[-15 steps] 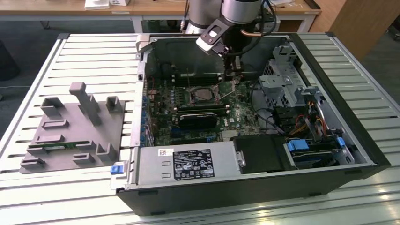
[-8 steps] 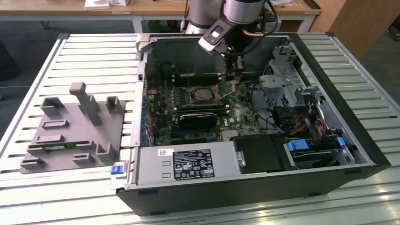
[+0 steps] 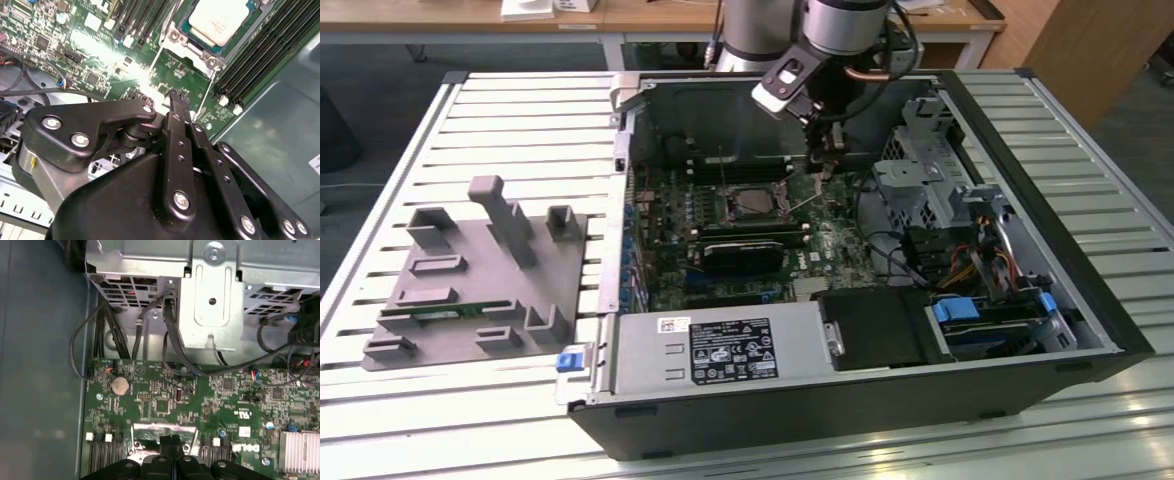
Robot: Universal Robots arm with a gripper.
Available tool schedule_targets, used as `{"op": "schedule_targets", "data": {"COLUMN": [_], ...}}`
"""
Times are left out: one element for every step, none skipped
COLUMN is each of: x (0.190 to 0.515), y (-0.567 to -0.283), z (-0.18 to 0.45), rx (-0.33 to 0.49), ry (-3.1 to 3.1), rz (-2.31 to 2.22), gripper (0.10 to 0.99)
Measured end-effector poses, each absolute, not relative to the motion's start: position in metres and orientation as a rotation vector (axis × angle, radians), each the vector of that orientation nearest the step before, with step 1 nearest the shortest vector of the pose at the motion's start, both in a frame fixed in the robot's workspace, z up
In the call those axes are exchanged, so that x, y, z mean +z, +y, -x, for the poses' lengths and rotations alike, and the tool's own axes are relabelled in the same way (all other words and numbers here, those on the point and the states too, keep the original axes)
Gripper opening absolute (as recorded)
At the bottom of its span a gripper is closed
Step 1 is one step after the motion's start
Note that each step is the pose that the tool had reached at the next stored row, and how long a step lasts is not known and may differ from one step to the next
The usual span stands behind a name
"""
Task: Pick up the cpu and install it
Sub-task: 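Close the cpu cover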
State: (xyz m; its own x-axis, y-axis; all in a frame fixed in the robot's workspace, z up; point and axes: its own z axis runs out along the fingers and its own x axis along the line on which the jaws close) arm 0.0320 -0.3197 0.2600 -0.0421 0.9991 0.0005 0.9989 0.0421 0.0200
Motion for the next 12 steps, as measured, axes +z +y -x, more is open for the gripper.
{"op": "schedule_targets", "data": {"x": [0.2594, 0.2588, 0.2582, 0.2574, 0.2567, 0.2563, 0.2561, 0.2558, 0.2555, 0.2551, 0.2547, 0.2544], "y": [-0.3185, -0.3171, -0.3156, -0.3141, -0.3133, -0.3132, -0.3132, -0.3131, -0.3131, -0.313, -0.3129, -0.3128], "z": [-0.0331, -0.0337, -0.0342, -0.0349, -0.0358, -0.0369, -0.0382, -0.0393, -0.0404, -0.0414, -0.0421, -0.0427], "rx": [0.023, 0.023, 0.022, 0.022, 0.022, 0.022, 0.022, 0.022, 0.022, 0.022, 0.022, 0.022], "ry": [2.258, 2.258, 2.258, 2.258, 2.258, 2.258, 2.258, 2.257, 2.256, 2.256, 2.256, 2.255], "rz": [-2.165, -2.165, -2.165, -2.165, -2.165, -2.166, -2.166, -2.167, -2.168, -2.168, -2.169, -2.169], "gripper": [0.106, 0.106, 0.106, 0.106, 0.106, 0.106, 0.106, 0.106, 0.106, 0.106, 0.106, 0.106]}}
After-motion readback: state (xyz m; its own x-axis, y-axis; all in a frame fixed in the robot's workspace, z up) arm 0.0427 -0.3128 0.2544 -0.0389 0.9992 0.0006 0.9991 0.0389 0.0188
